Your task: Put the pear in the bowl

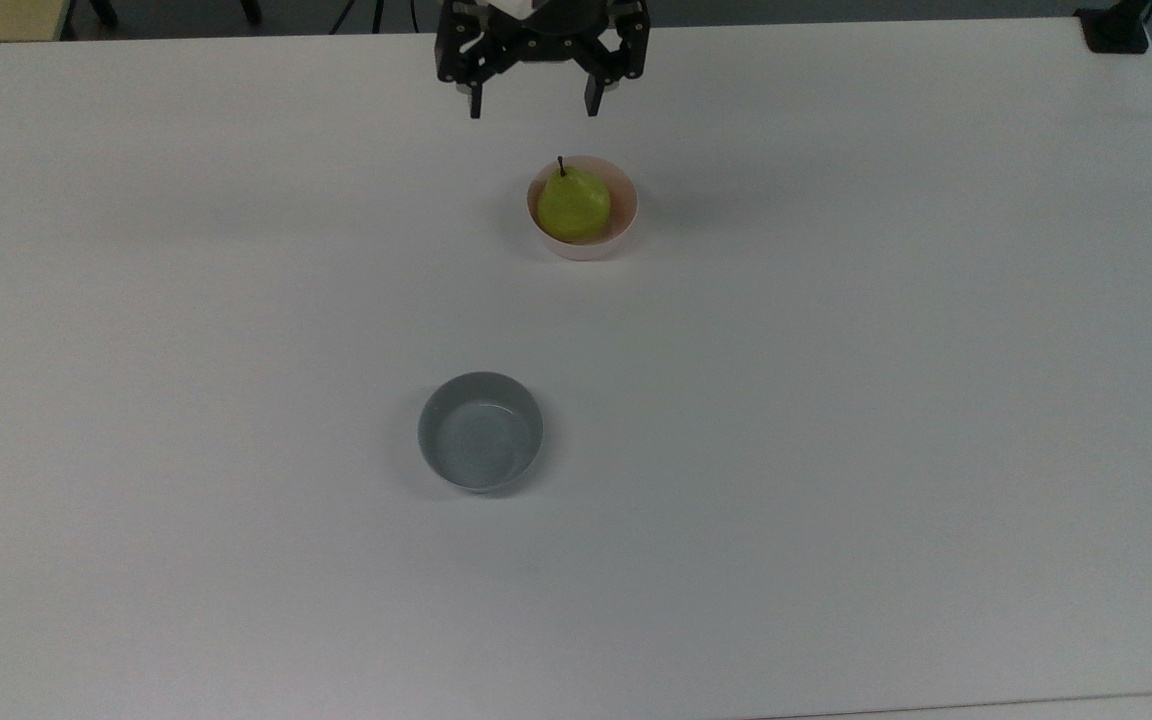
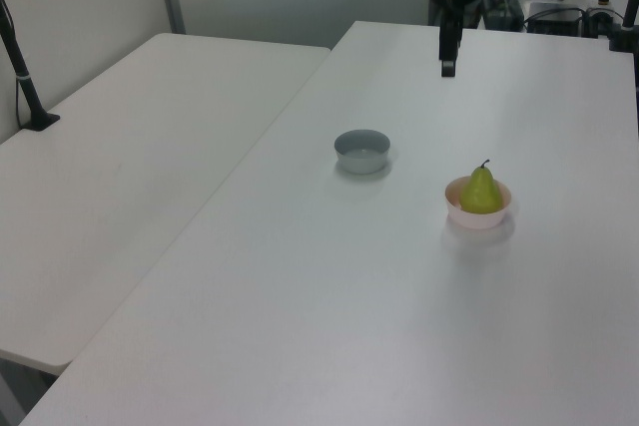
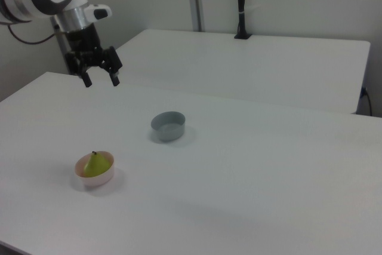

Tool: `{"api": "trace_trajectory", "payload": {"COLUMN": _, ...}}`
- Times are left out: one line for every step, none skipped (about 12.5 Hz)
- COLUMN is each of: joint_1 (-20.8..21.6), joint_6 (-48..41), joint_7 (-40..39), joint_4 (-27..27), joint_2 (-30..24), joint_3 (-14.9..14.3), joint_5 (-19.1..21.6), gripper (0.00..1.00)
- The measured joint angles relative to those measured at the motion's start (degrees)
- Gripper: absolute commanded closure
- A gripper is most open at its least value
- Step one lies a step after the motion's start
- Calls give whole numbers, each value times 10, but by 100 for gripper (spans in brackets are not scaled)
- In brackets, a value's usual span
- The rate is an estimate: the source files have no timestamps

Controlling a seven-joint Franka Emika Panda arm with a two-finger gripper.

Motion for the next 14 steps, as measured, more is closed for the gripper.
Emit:
{"api": "trace_trajectory", "payload": {"joint_1": -15, "joint_6": -5, "joint_7": 0, "joint_4": 8, "joint_2": -5, "joint_3": 0, "joint_5": 8, "gripper": 0}}
{"api": "trace_trajectory", "payload": {"joint_1": -32, "joint_6": -17, "joint_7": 0, "joint_4": 17, "joint_2": -10, "joint_3": -1, "joint_5": 20, "gripper": 0}}
{"api": "trace_trajectory", "payload": {"joint_1": -47, "joint_6": -31, "joint_7": 0, "joint_4": 23, "joint_2": -15, "joint_3": -1, "joint_5": 28, "gripper": 0}}
{"api": "trace_trajectory", "payload": {"joint_1": -63, "joint_6": -47, "joint_7": 0, "joint_4": 26, "joint_2": -20, "joint_3": -2, "joint_5": 36, "gripper": 0}}
{"api": "trace_trajectory", "payload": {"joint_1": -76, "joint_6": -56, "joint_7": -1, "joint_4": 28, "joint_2": -25, "joint_3": -2, "joint_5": 44, "gripper": 0}}
{"api": "trace_trajectory", "payload": {"joint_1": -86, "joint_6": -59, "joint_7": -2, "joint_4": 28, "joint_2": -29, "joint_3": -2, "joint_5": 49, "gripper": 0}}
{"api": "trace_trajectory", "payload": {"joint_1": -92, "joint_6": -60, "joint_7": -2, "joint_4": 28, "joint_2": -32, "joint_3": -2, "joint_5": 49, "gripper": 0}}
{"api": "trace_trajectory", "payload": {"joint_1": -92, "joint_6": -60, "joint_7": -2, "joint_4": 28, "joint_2": -32, "joint_3": -2, "joint_5": 49, "gripper": 0}}
{"api": "trace_trajectory", "payload": {"joint_1": -92, "joint_6": -60, "joint_7": -2, "joint_4": 28, "joint_2": -32, "joint_3": -1, "joint_5": 49, "gripper": 0}}
{"api": "trace_trajectory", "payload": {"joint_1": -92, "joint_6": -60, "joint_7": -2, "joint_4": 28, "joint_2": -32, "joint_3": -1, "joint_5": 49, "gripper": 0}}
{"api": "trace_trajectory", "payload": {"joint_1": -92, "joint_6": -60, "joint_7": -2, "joint_4": 28, "joint_2": -32, "joint_3": -1, "joint_5": 49, "gripper": 0}}
{"api": "trace_trajectory", "payload": {"joint_1": -92, "joint_6": -60, "joint_7": -2, "joint_4": 28, "joint_2": -32, "joint_3": -1, "joint_5": 49, "gripper": 0}}
{"api": "trace_trajectory", "payload": {"joint_1": -92, "joint_6": -60, "joint_7": -2, "joint_4": 28, "joint_2": -31, "joint_3": -1, "joint_5": 49, "gripper": 0}}
{"api": "trace_trajectory", "payload": {"joint_1": -92, "joint_6": -60, "joint_7": -2, "joint_4": 28, "joint_2": -31, "joint_3": -1, "joint_5": 49, "gripper": 0}}
